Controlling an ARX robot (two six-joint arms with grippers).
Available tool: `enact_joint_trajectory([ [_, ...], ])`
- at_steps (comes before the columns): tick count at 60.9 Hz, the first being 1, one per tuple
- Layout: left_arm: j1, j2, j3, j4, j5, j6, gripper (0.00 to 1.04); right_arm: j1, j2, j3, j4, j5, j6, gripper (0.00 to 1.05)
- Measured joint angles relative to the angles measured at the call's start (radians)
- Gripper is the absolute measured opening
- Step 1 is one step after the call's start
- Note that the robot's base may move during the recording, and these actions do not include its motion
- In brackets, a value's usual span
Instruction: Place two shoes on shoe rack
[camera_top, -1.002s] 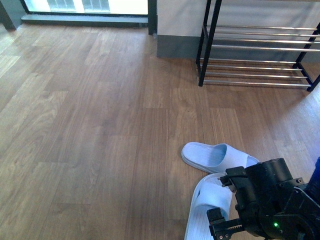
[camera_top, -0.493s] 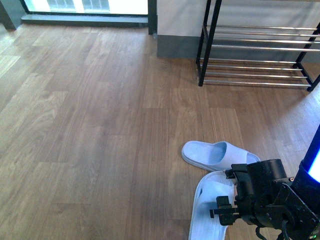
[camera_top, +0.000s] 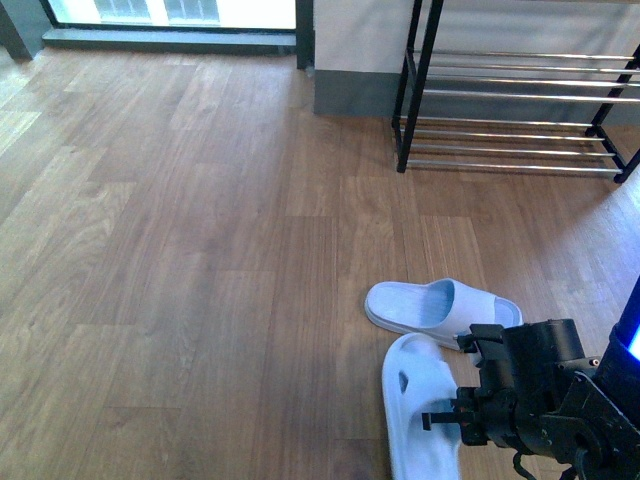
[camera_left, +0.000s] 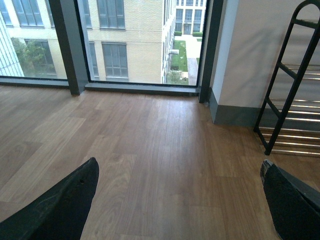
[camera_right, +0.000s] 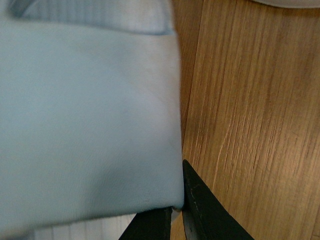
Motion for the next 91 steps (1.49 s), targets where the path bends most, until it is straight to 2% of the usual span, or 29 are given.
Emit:
enact_joint_trajectory([
  [16,0.000,0.000,0.000,0.000,0.000,0.000,0.95,-0.052,-0.294,-0.299,0.145,0.021,-0.072,0.01],
  [25,0.000,0.000,0.000,0.000,0.000,0.000,0.95,-0.117,-0.531,-0.464,0.126,0.050,-0.102,0.01],
  [36,0.000,0.000,0.000,0.000,0.000,0.000,0.95,-0.197,-1.044,-0.613,-0.095,0.059,-0.104,0.01],
  [54,0.000,0.000,0.000,0.000,0.000,0.000,0.95,-0.210,-1.785,-0.702,-0.488,0.077,-0.091,0.01],
  [59,0.000,0.000,0.000,0.000,0.000,0.000,0.95,-0.216,-1.932,-0.723,-0.557,0.075,-0.085,0.01],
  [91,0.000,0.000,0.000,0.000,-0.003,0.000,0.95,-0.219,-1.999,-0.730,-0.567,0.070,-0.074,0.01],
])
